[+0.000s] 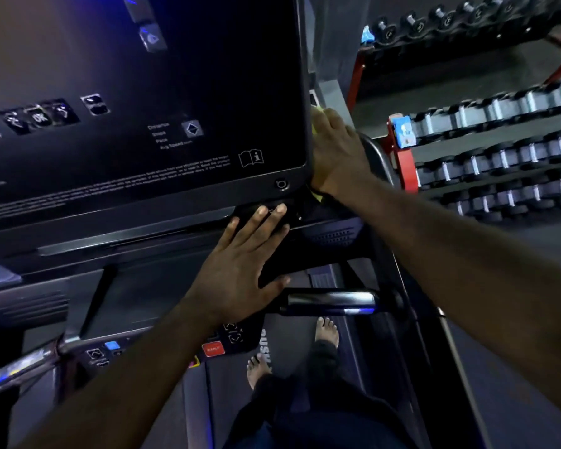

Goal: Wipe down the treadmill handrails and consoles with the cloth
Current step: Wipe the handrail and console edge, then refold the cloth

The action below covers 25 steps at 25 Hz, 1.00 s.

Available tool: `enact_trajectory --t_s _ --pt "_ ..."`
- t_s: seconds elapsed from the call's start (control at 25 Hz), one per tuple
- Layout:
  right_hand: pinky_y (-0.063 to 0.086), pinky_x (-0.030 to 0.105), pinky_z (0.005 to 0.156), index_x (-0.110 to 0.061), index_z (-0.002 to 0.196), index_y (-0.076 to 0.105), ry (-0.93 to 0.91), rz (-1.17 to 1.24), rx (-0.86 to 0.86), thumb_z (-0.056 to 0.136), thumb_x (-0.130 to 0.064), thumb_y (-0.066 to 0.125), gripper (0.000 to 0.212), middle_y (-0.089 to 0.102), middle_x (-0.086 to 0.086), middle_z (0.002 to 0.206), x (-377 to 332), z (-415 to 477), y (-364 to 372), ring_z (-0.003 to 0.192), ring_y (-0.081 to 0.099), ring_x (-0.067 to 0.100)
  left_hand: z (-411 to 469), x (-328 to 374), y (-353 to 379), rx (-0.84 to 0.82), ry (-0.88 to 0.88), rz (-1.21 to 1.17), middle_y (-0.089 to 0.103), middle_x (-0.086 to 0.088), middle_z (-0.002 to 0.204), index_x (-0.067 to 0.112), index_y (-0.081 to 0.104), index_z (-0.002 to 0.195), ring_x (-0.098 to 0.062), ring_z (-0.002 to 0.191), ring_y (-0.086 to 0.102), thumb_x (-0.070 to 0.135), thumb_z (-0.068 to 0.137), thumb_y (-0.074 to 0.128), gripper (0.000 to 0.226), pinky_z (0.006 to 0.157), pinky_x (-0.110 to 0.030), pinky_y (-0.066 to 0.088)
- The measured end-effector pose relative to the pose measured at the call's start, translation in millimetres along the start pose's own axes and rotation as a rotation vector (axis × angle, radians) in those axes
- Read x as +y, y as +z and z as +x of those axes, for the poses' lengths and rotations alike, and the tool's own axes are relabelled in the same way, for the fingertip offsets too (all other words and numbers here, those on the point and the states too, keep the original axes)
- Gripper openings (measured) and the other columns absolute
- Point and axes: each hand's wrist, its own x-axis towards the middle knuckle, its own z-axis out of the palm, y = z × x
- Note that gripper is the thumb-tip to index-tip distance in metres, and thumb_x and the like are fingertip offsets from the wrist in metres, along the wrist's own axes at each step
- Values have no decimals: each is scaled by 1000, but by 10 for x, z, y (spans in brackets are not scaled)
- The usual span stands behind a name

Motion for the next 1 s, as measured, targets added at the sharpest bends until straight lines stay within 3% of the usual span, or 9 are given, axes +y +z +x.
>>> enact_trajectory --t_s 0.12,0.24,0.36,0.44,0.56,0.64,0.76,0.92,1.0 --pt "33 55 122 -25 160 35 -3 59 93 97 -40 52 68 25 8 171 -201 -718 225 156 27 38 -22 11 -13 33 -12 -48 -14 15 175 24 24 167 -7 160 -15 58 100 51 79 132 -46 2" --pt "34 57 120 -36 154 41 -200 -16 26 108 -48 33 49 25 9 171 190 -999 170 155 30 37 -6 -3 -11 43 -5 -65 -12 15 175 23 26 166 -7 160 -14 57 101 47 77 131 -44 -1" --pt "40 57 115 -43 155 38 54 -33 60 102 -51 36 54 32 13 166 572 -236 -37 144 39 42 3 -34 7 42 -8 -90 -14 17 175 24 24 167 -6 160 -15 57 100 44 77 130 -42 -3" --pt "38 53 116 -42 155 39 194 21 43 98 -49 40 58 33 14 163 358 85 -75 141 39 44 -5 -25 14 41 -5 -104 -13 17 175 24 25 167 -6 160 -14 55 100 50 78 130 -43 -3" --pt "39 54 115 -25 149 53 90 42 145 88 -30 60 62 36 15 162 -233 -368 69 143 30 39 -13 -41 16 64 -5 -104 -10 17 175 24 32 164 -6 161 -11 54 98 53 76 130 -42 -2" --pt "44 52 110 -29 137 65 47 46 150 94 -35 62 43 40 7 160 -246 -963 189 142 36 36 -15 -30 13 89 -3 -103 -6 15 176 22 39 161 -7 161 -8 53 97 56 73 131 -43 1" --pt "46 54 106 -43 150 50 -109 -73 72 100 -49 52 51 40 7 157 266 -1183 94 137 43 37 -17 -20 24 88 -2 -115 -6 16 176 22 35 163 -7 161 -8 52 98 57 75 131 -44 2" --pt "29 54 120 -46 154 36 181 2 76 95 -57 48 62 21 7 168 437 -300 80 152 25 39 -16 -29 37 73 -18 -110 -11 18 175 24 30 165 -5 160 -12 54 100 51 75 131 -42 -1" --pt "19 56 128 -41 161 28 142 -10 64 86 -56 60 82 11 10 174 169 -85 251 160 10 41 -7 -19 27 78 -19 -102 -10 17 175 23 33 164 -6 161 -10 57 100 44 74 131 -43 1"
